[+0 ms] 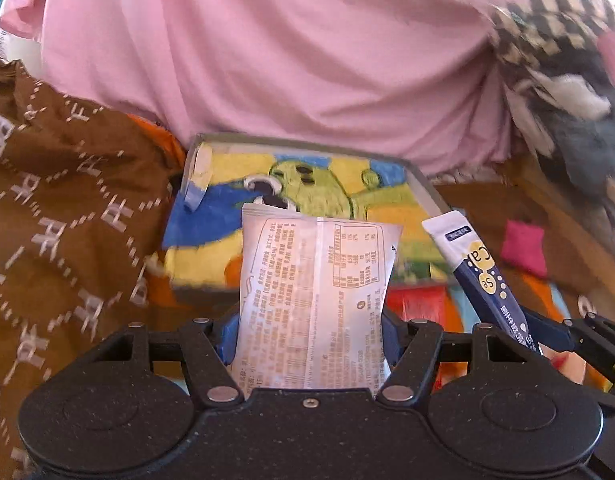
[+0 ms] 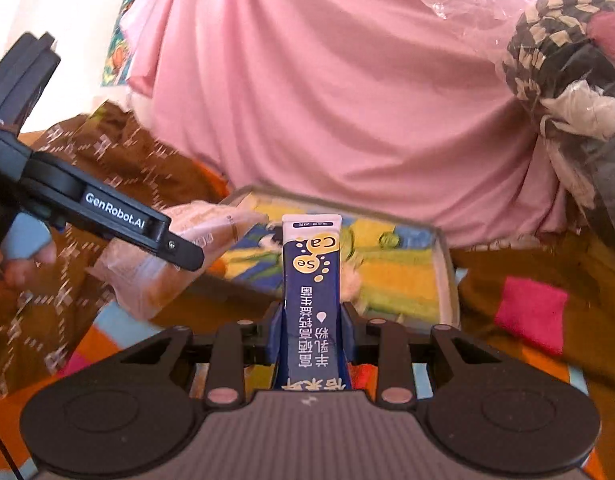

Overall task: Organize snacks
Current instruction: 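Carry the bread bag and Ca stick into the tray and release both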

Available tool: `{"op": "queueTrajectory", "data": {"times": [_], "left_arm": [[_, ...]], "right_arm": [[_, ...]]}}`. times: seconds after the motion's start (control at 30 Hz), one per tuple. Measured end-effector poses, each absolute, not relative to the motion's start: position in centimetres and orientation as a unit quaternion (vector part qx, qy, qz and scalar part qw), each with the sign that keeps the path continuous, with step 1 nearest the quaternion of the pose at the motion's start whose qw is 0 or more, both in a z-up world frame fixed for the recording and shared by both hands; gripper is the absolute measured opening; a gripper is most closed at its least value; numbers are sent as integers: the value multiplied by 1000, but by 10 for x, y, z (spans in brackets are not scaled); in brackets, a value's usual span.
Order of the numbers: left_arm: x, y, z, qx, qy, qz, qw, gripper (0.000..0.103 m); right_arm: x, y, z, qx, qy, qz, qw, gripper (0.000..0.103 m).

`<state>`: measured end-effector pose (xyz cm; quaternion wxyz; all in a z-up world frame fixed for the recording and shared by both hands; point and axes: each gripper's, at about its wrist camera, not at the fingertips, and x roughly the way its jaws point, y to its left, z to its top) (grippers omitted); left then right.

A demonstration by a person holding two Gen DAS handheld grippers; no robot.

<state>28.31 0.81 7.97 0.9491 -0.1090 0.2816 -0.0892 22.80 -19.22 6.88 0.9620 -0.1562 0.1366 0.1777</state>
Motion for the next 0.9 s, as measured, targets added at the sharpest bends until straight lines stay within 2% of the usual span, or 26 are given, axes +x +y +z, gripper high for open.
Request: {"op": "queueTrajectory", "data": {"times": [0.37, 0.57, 0.9], "left_arm": [[378, 4, 85, -125, 233, -84, 961, 67], [414, -2, 72, -117, 233, -79, 962, 67], [429, -10, 41, -107, 245, -66, 961, 67]], "right_arm": [[338, -195, 94, -162, 113, 155, 968, 34], [387, -194, 85, -135, 144, 150, 969, 34], [426, -201, 54, -101, 210, 146, 961, 34]]}}
